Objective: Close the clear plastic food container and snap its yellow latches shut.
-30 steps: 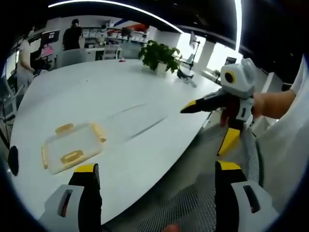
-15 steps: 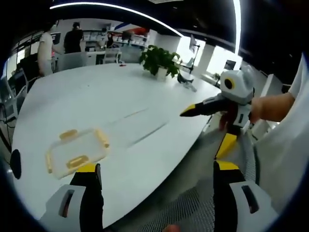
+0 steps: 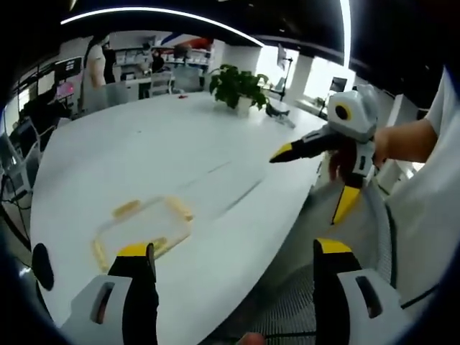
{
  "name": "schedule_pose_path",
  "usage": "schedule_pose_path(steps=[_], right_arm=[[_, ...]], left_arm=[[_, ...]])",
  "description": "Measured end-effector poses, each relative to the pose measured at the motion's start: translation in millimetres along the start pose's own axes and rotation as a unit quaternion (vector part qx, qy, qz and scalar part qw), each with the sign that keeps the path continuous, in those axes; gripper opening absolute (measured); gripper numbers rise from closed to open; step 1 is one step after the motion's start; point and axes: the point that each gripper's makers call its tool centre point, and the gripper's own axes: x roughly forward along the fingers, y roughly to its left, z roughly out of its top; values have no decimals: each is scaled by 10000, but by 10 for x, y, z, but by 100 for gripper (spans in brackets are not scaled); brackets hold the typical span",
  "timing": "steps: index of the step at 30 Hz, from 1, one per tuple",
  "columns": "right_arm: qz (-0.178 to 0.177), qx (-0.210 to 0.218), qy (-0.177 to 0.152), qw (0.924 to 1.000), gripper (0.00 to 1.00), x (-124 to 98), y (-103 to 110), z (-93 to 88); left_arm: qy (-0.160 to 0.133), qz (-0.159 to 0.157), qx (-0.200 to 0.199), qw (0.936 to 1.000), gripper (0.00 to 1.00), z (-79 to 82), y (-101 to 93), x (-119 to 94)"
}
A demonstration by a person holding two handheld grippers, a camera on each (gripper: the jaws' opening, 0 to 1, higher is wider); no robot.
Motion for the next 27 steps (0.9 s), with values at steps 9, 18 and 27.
schedule_pose_path(steps=[9, 18, 27], right_arm=[[59, -278, 118, 9995, 95, 176, -94, 119], [164, -488, 225, 9984, 94, 368, -174, 217], [202, -561, 223, 9980, 94, 504, -261, 352]], left_arm=[[211, -129, 291, 9993, 90, -104, 181, -22], [212, -139, 411, 9988, 89, -79, 398, -66], [417, -165, 647, 9969, 90, -117, 560, -34]])
